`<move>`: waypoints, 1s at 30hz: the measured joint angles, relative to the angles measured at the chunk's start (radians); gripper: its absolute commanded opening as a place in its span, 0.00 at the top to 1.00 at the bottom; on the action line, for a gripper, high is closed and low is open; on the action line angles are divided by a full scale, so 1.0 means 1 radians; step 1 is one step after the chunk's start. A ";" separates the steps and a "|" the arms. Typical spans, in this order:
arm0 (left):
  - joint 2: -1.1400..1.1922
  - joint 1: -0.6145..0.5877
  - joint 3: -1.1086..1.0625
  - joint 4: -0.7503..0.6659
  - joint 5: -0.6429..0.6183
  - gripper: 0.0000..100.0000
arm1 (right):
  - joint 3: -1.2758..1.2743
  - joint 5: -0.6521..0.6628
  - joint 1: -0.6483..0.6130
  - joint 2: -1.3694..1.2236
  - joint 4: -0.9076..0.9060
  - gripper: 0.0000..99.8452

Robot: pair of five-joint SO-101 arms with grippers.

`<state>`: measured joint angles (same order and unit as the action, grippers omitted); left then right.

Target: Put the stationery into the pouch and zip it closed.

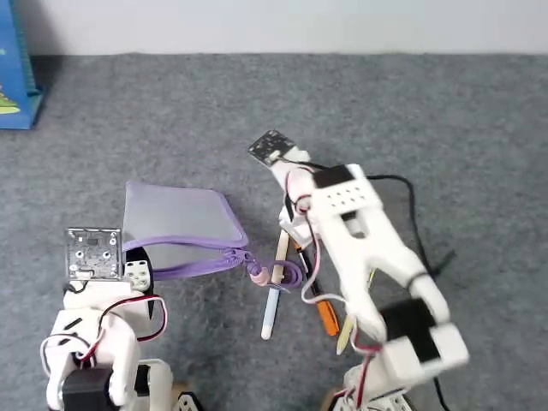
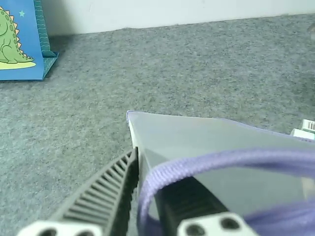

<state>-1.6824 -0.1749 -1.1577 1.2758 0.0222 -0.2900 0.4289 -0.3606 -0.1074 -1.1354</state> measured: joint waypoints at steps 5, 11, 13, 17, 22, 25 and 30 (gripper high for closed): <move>0.000 0.000 0.000 0.000 0.000 0.99 | 0.074 0.002 -0.029 -0.143 0.003 0.78; -0.002 0.000 -0.011 0.000 0.000 0.99 | 0.110 0.000 -0.040 -0.249 0.003 0.92; -0.002 -0.002 -0.011 0.000 0.000 0.99 | 0.127 0.000 -0.038 -0.265 0.006 0.99; -0.002 -0.002 -0.011 0.000 0.000 0.99 | 0.143 0.052 -0.035 -0.275 0.008 0.99; -0.002 -0.002 -0.011 0.000 0.000 0.99 | 0.143 0.071 -0.015 -0.275 0.008 0.99; -0.002 -0.002 -0.011 0.000 0.000 0.99 | 0.141 0.071 0.011 -0.230 -0.043 0.99; -0.002 -0.002 -0.011 0.000 0.000 0.99 | 0.141 0.072 0.041 -0.061 -0.164 0.99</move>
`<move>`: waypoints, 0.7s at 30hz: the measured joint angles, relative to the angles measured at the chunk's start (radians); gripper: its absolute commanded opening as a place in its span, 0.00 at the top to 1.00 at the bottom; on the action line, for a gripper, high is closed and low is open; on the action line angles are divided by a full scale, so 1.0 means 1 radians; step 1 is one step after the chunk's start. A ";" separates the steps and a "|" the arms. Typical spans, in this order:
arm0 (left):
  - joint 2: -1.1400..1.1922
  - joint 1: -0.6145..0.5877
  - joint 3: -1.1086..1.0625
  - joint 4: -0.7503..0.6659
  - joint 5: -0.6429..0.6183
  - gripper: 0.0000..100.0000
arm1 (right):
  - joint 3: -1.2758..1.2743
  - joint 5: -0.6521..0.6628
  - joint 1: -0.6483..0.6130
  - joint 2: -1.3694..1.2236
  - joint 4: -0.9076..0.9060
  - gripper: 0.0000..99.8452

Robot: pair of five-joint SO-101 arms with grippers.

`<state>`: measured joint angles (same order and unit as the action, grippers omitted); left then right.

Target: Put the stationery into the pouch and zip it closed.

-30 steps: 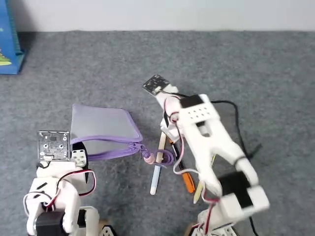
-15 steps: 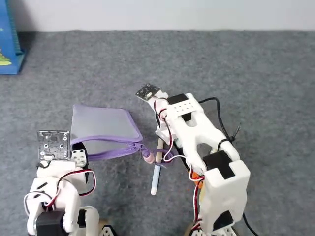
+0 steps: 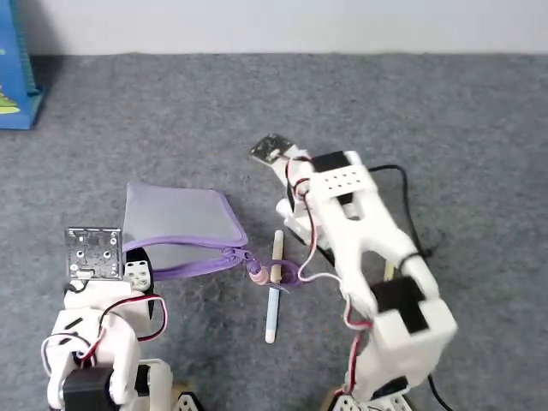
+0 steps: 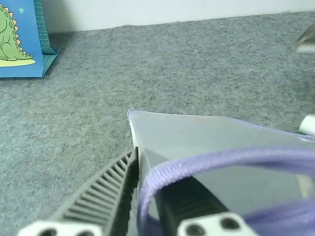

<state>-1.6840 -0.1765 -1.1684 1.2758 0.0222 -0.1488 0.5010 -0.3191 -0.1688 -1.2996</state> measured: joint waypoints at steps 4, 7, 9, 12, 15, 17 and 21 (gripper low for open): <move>0.000 0.000 0.000 0.000 0.000 0.99 | 0.000 0.002 -0.006 0.157 -0.126 0.99; 0.000 0.000 0.000 0.000 0.000 0.99 | 0.000 -0.002 -0.006 0.273 -0.204 0.99; 0.000 0.000 0.000 0.000 0.000 0.99 | 0.000 -0.023 -0.003 0.348 -0.232 0.99; 0.000 0.000 0.000 0.000 0.000 0.99 | -0.009 -0.038 -0.002 0.425 -0.244 0.99; 0.000 0.000 0.000 0.000 0.000 0.99 | -0.055 -0.040 -0.002 0.439 -0.236 0.99; 0.000 0.000 0.000 0.000 0.000 0.99 | -0.109 -0.040 0.000 0.413 -0.186 0.99; 0.000 0.000 0.000 0.002 0.000 0.99 | -0.224 -0.040 0.005 0.290 -0.048 0.99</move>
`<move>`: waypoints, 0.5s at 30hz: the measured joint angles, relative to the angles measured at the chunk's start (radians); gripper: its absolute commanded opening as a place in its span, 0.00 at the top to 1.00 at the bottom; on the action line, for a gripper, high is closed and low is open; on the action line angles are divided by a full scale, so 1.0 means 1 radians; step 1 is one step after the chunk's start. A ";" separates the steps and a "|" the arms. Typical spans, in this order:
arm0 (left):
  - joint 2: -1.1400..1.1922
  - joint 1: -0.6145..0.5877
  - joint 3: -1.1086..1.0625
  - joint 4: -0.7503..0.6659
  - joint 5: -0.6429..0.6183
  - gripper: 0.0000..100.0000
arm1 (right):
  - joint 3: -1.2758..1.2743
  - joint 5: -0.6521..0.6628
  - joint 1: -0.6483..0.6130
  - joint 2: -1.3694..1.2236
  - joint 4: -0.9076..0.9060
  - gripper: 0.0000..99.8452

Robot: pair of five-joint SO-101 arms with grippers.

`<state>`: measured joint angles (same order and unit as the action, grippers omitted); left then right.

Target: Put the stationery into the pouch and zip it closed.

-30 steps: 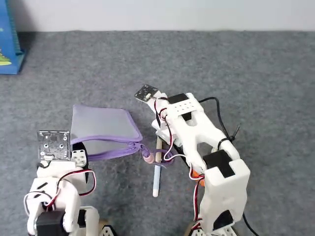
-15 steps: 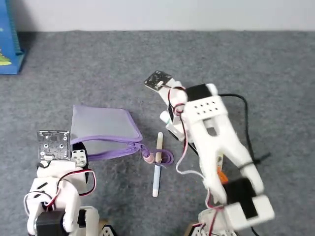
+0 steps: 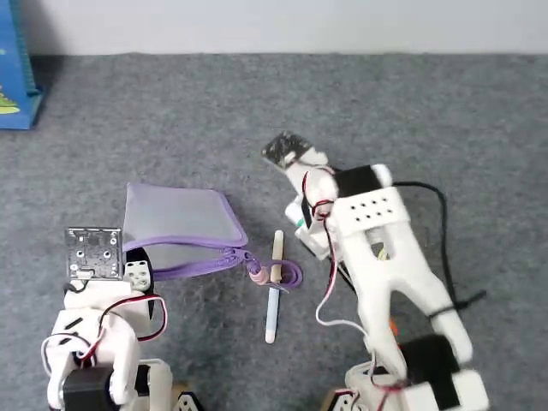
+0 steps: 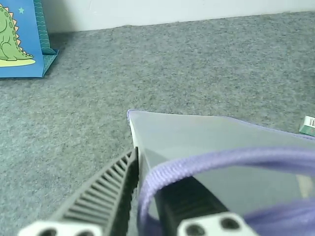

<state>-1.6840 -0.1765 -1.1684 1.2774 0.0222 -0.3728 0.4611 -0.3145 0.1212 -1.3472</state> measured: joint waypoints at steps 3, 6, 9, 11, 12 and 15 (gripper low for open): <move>0.000 0.000 0.000 0.000 0.000 0.99 | -0.041 0.023 0.021 -0.103 0.103 0.98; 0.000 0.000 0.000 0.000 0.000 0.99 | -0.043 0.080 0.064 -0.189 0.160 0.98; 0.000 0.000 0.000 0.000 0.000 0.99 | -0.043 0.107 0.095 -0.221 0.173 0.92; 0.000 0.000 0.000 0.000 0.000 0.99 | -0.043 0.112 0.094 -0.221 0.173 0.88; 0.000 0.000 0.000 0.000 0.000 0.99 | -0.043 0.112 0.092 -0.224 0.173 0.87; 0.000 0.000 0.000 0.000 0.000 0.99 | -0.043 0.112 0.091 -0.227 0.183 0.84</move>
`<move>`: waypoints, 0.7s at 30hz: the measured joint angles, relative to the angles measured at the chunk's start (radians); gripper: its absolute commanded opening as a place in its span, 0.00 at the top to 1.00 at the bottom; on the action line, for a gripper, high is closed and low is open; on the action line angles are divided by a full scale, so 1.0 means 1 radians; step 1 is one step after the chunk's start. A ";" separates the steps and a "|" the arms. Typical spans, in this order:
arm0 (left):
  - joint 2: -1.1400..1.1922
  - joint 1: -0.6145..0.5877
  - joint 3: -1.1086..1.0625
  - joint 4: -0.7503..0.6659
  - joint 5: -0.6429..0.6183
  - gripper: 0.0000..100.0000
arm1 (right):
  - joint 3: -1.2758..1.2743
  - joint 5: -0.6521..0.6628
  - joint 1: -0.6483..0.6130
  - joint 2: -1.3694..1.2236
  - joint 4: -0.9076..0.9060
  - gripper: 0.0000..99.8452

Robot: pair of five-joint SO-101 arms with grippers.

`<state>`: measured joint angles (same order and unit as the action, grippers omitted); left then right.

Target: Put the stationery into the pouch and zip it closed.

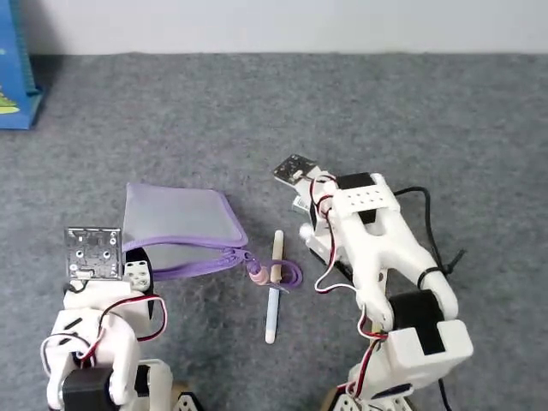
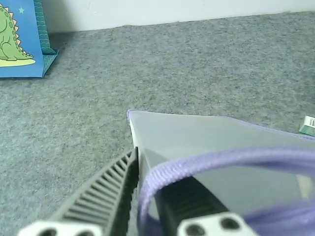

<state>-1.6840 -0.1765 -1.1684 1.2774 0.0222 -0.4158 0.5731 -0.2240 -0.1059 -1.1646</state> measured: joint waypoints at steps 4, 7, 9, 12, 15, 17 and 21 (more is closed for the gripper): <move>0.000 0.000 0.000 0.000 0.000 0.99 | 0.000 0.000 -0.031 0.000 0.015 0.84; 0.000 0.000 0.000 0.000 0.000 0.99 | 0.000 0.002 -0.052 0.000 0.064 0.84; 0.000 0.000 0.000 0.000 0.000 0.99 | 0.000 0.002 -0.052 -0.002 0.098 0.84; 0.000 0.000 0.000 0.000 0.000 0.99 | 0.000 0.002 -0.051 -0.005 0.132 0.84; 0.000 0.000 0.000 0.000 0.000 0.99 | 0.000 0.002 -0.052 -0.005 0.152 0.85; 0.000 0.000 0.000 0.000 0.000 0.99 | 0.000 0.002 -0.066 -0.009 0.157 0.85; 0.000 0.000 0.000 0.000 0.000 0.99 | 0.000 0.002 -0.098 -0.068 0.158 0.85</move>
<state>-1.6840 -0.1765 -1.1684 1.2774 0.0222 -0.4158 0.5746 -0.3222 -0.1734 -1.0065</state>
